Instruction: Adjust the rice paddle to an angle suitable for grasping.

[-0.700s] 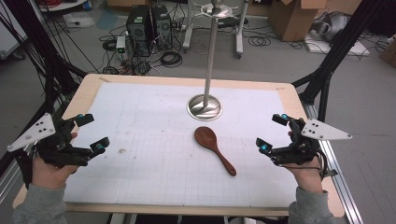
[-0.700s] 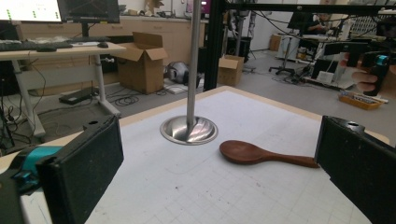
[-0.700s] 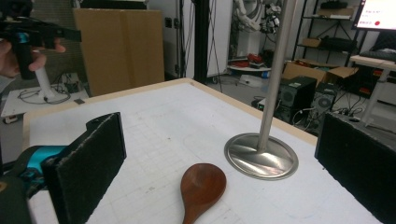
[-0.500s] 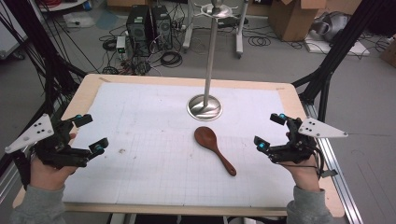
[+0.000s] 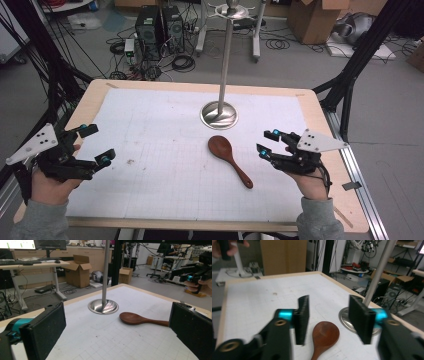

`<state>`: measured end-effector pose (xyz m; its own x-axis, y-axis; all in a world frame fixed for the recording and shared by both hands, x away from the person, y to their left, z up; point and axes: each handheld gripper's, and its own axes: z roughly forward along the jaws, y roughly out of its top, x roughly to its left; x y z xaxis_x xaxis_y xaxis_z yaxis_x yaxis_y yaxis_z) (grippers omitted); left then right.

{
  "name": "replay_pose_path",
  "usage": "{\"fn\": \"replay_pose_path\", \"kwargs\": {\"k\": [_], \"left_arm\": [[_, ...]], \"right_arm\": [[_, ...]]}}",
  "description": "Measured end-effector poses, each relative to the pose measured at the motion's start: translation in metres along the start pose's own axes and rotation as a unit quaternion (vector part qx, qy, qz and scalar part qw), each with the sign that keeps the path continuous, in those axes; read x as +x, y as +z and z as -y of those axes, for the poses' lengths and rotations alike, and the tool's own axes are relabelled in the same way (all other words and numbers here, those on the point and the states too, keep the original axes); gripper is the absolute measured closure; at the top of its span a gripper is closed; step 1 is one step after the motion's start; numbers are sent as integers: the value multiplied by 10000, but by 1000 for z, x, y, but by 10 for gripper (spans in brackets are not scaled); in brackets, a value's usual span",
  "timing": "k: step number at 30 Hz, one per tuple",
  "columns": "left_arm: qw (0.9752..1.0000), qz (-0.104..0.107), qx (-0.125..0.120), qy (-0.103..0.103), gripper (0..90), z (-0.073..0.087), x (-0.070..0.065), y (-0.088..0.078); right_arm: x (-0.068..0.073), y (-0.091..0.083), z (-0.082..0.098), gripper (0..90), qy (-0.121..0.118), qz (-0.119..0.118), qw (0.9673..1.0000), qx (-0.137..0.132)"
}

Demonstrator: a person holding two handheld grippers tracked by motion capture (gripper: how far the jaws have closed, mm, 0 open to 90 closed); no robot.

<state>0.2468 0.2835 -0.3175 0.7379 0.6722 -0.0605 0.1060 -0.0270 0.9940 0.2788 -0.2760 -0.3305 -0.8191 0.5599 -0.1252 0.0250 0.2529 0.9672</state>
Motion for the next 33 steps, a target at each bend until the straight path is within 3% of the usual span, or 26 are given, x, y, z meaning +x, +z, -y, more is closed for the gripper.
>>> {"fn": "replay_pose_path", "kwargs": {"k": [1, 2, 6, 14, 19, 28, 33], "left_arm": [[10000, 0, 0, 0, 18, 0, 0, 0], [10000, -9, -11, -10, 18, 0, 0, 0], [10000, -24, -15, -27, 18, 1, 1, -1], [10000, -22, 2, -23, 18, 1, 2, -1], [10000, -50, -54, -9, 18, -1, 3, -5], [10000, -70, -64, -20, 18, -1, 4, -6], [10000, -54, -25, -36, 18, 0, 4, -3]], "right_arm": [[0, 0, 0, 584, 0, 0, 10000, 0], [3, 5, 2, 651, -10, -26, 9999, 102], [4, 14, 8, 770, 35, -48, 9996, 284], [8, 31, 20, 885, 276, -224, 9979, 546], [11, 38, 28, 893, 452, -340, 9957, 737], [13, 52, 40, 894, 1086, -489, 9867, 1106], [13, 58, 48, 894, 1172, -497, 9844, 1216]]}}
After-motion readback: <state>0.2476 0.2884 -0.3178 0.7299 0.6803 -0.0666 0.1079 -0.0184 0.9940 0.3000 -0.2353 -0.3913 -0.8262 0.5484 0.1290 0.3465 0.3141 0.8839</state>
